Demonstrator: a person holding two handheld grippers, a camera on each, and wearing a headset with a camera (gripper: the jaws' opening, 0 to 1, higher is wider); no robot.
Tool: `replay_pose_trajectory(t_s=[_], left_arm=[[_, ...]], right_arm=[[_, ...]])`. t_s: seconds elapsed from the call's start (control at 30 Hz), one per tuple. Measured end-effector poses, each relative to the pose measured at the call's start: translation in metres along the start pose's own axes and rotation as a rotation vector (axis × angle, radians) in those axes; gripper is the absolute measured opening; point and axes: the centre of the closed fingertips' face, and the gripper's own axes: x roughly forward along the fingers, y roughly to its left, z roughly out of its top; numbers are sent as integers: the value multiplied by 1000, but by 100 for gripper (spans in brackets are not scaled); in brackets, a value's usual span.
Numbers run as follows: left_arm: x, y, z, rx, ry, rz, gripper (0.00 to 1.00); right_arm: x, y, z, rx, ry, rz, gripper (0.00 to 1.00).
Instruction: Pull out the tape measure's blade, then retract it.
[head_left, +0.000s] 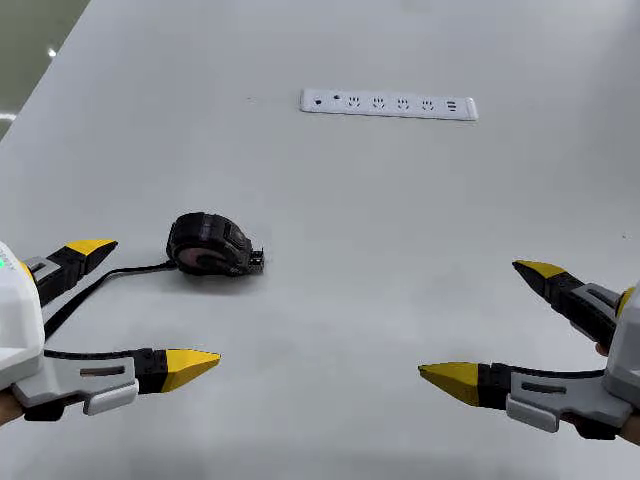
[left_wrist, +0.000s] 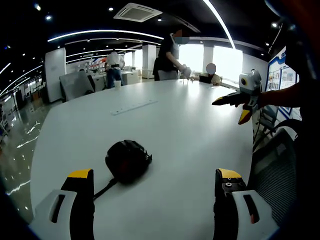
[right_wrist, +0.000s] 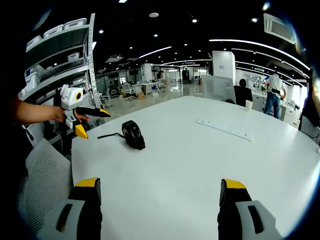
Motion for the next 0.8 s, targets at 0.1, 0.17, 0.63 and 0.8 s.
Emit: replay_pose_trajectory(t_s=[0.1,0.17,0.63,0.8], left_arm=[[2,3,0,5,6,-9,99],[4,4,0,11,11,-15,99],[19,17,-4,55,60,-65,98],[23,24,-6,70,79,-79,96]], right_arm=[[3,0,0,-1,8,14,99],[5,0,1,-3,11,22,99],[24,-4,-3,-55,63,94,96],[31,-6,-4,-89,79,120,95]])
